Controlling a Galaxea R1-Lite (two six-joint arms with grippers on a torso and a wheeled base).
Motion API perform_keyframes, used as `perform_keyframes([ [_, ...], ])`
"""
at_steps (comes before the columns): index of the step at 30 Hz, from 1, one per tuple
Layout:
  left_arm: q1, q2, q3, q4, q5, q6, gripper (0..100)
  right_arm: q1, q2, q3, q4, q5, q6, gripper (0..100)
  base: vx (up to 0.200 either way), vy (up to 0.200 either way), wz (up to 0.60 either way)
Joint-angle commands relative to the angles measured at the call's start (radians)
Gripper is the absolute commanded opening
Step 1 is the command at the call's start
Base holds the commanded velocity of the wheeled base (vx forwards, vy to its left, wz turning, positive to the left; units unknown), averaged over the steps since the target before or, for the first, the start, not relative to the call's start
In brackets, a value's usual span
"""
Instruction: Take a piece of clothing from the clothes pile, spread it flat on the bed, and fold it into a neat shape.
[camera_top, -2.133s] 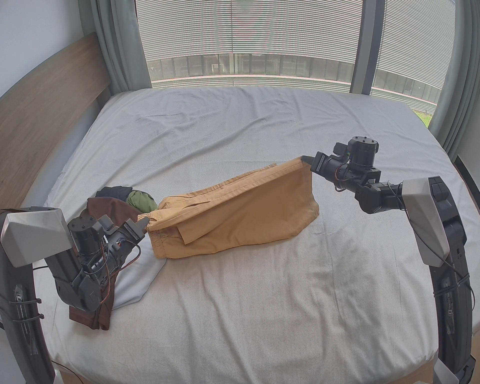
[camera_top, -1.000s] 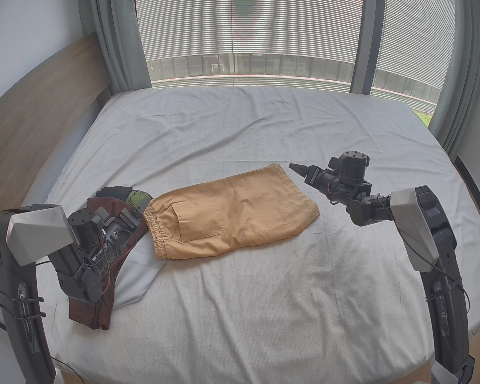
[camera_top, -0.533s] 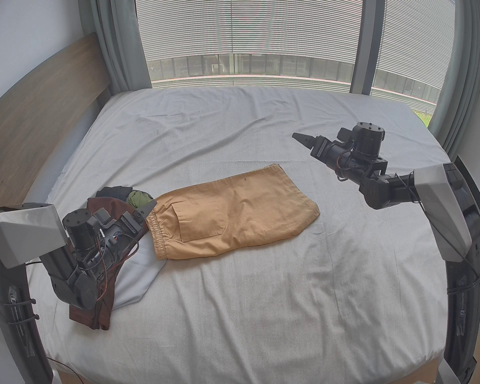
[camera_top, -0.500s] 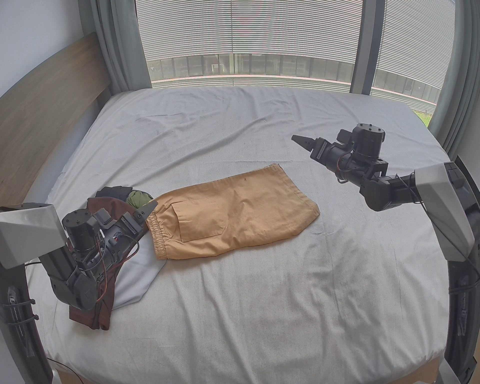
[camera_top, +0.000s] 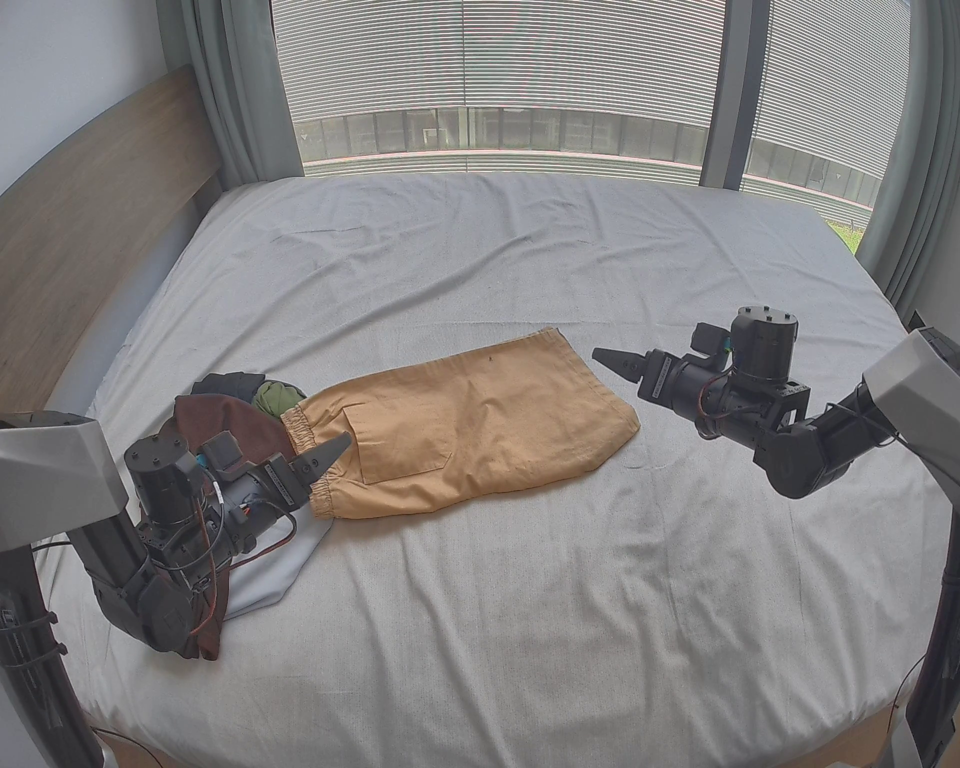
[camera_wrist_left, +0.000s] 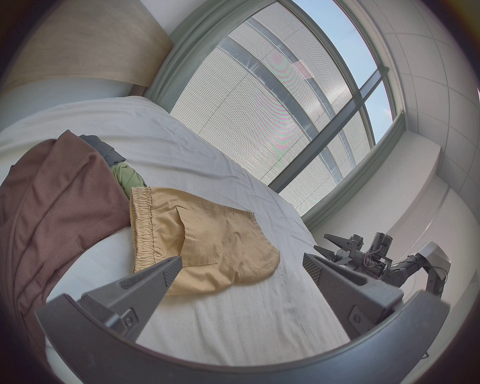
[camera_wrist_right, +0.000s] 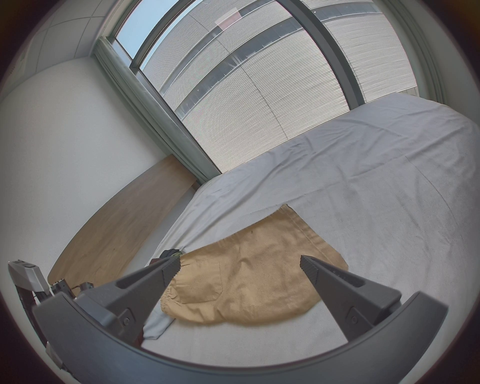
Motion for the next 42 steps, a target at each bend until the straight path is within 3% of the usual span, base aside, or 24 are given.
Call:
perform_keyframes([
  [1, -0.013, -0.016, 0.03, 0.0, -0.003, 0.046, 100, 0.009, 0.024, 0.061, -0.031, -0.023, -0.004, 100, 0.0, 0.0, 0.0],
  [11, -0.016, -0.013, 0.05, 0.0, -0.003, 0.112, 100, 0.032, 0.142, 0.037, -0.047, -0.026, 0.014, 100, 0.0, 0.0, 0.0],
  [17, -0.013, -0.005, 0.05, 0.0, -0.003, 0.112, 100, 0.035, 0.199, 0.005, -0.047, -0.026, 0.068, 100, 0.0, 0.0, 0.0],
  [38, -0.008, 0.01, 0.05, 0.0, -0.003, 0.112, 100, 0.066, 0.364, -0.089, -0.035, -0.032, 0.125, 100, 0.0, 0.0, 0.0],
  [42, -0.005, 0.011, 0.049, 0.0, -0.003, 0.112, 100, 0.07, 0.401, -0.12, -0.031, -0.066, 0.125, 100, 0.0, 0.0, 0.0],
])
